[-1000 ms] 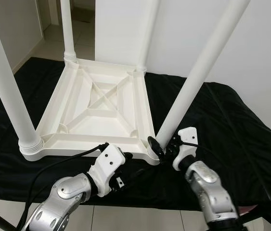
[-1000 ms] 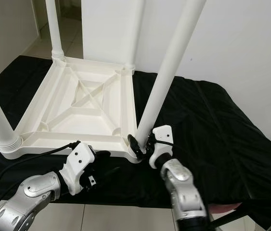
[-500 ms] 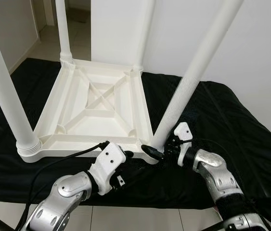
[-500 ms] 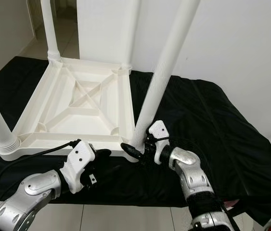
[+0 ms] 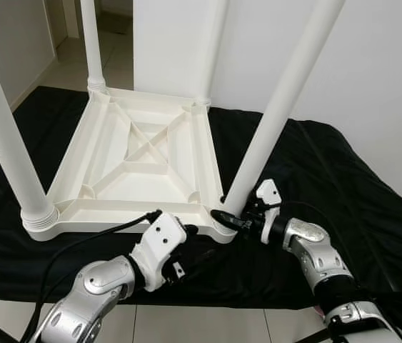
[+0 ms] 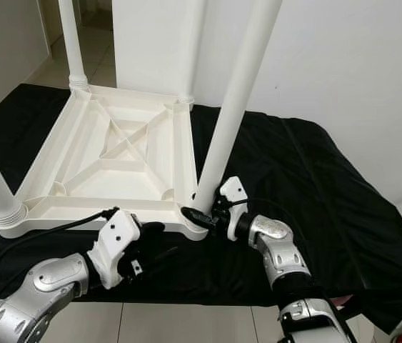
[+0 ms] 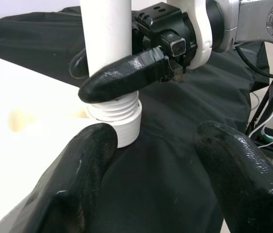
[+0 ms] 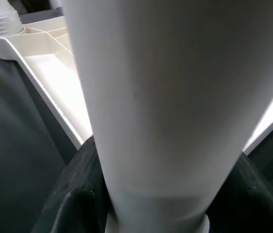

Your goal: Building children table

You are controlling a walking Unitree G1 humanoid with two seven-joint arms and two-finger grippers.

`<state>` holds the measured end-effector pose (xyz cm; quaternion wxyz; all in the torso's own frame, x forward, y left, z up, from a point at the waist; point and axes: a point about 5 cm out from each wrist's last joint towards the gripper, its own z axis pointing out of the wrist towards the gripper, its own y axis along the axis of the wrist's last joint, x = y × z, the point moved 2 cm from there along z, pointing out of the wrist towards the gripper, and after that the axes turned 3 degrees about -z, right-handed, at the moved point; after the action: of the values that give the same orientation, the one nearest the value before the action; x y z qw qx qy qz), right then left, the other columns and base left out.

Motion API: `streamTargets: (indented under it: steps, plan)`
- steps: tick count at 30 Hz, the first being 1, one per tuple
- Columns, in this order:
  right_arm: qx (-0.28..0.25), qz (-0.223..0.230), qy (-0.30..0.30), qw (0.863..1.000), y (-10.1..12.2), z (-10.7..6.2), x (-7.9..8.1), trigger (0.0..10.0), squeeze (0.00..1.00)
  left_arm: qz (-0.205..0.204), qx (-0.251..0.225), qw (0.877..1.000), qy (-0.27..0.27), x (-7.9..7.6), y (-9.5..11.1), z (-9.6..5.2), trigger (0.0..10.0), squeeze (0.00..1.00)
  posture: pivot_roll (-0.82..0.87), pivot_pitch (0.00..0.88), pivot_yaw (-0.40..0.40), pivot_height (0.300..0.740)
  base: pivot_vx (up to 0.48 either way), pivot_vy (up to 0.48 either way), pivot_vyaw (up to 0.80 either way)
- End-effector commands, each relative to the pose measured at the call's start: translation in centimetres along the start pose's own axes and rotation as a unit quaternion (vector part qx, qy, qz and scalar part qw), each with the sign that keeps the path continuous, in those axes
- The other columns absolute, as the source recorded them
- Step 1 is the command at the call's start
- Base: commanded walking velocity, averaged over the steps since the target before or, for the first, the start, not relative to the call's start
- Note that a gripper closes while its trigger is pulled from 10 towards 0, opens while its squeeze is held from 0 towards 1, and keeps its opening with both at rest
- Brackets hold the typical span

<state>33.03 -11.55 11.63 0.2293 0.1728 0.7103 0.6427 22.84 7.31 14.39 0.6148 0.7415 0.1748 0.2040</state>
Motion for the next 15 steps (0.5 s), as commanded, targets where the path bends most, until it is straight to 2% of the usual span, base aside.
streamTargets:
  steps: [1,2,3,5,8,10,12,13,15]
  plan:
    - [0.011,0.017,0.004,1.0,-1.0,0.1,0.8,0.0,0.0,-0.006,0.0,1.0,-0.005,-0.3,0.0,0.0,10.0,0.0,0.07,0.0,-0.138,0.74,0.0,0.0,0.0]
    - [0.007,0.021,0.001,1.0,-0.9,0.1,0.9,0.0,0.0,-0.006,0.0,1.0,-0.005,-0.3,0.0,0.0,10.0,0.0,0.07,0.0,-0.138,0.74,0.0,0.0,0.0]
    - [0.0,0.028,-0.012,1.0,-0.8,0.1,1.1,10.0,0.0,-0.007,0.001,1.0,-0.004,-0.3,-0.1,0.0,10.0,0.0,0.06,0.0,-0.14,0.74,0.0,0.0,0.0]
    - [-0.003,0.032,-0.025,0.999,-0.7,0.1,1.2,10.0,0.0,-0.008,0.001,1.0,-0.004,-0.3,-0.1,0.0,10.0,0.0,0.06,0.0,-0.14,0.74,0.0,0.0,0.0]
    - [-0.007,0.03,-0.079,0.996,-0.5,0.2,1.1,10.0,0.0,-0.01,0.0,1.0,-0.002,-0.2,-0.1,0.1,10.0,0.0,0.05,0.0,-0.138,0.74,0.0,0.0,0.0]
    - [-0.008,0.03,-0.088,0.996,-0.5,0.2,1.0,10.0,0.0,-0.01,0.0,1.0,-0.002,-0.2,-0.1,0.1,10.0,0.0,0.05,0.0,-0.138,0.74,0.0,0.0,0.0]
    - [-0.003,0.029,-0.13,0.991,-0.3,0.3,0.9,10.0,0.0,-0.009,-0.001,1.0,-0.002,-0.1,0.0,0.2,10.0,0.0,0.04,0.0,-0.135,0.74,0.0,0.0,0.0]
    - [-0.003,0.029,-0.13,0.991,-0.3,0.3,0.9,10.0,0.0,-0.009,-0.001,1.0,-0.002,-0.1,0.0,0.2,10.0,0.0,0.04,0.0,-0.135,0.74,0.0,0.0,0.0]
    - [-0.005,0.029,-0.186,0.982,0.1,0.4,0.9,10.0,0.0,-0.009,-0.002,1.0,-0.003,-0.1,0.0,0.3,10.0,0.0,0.04,0.0,-0.133,0.74,0.0,0.0,0.0]
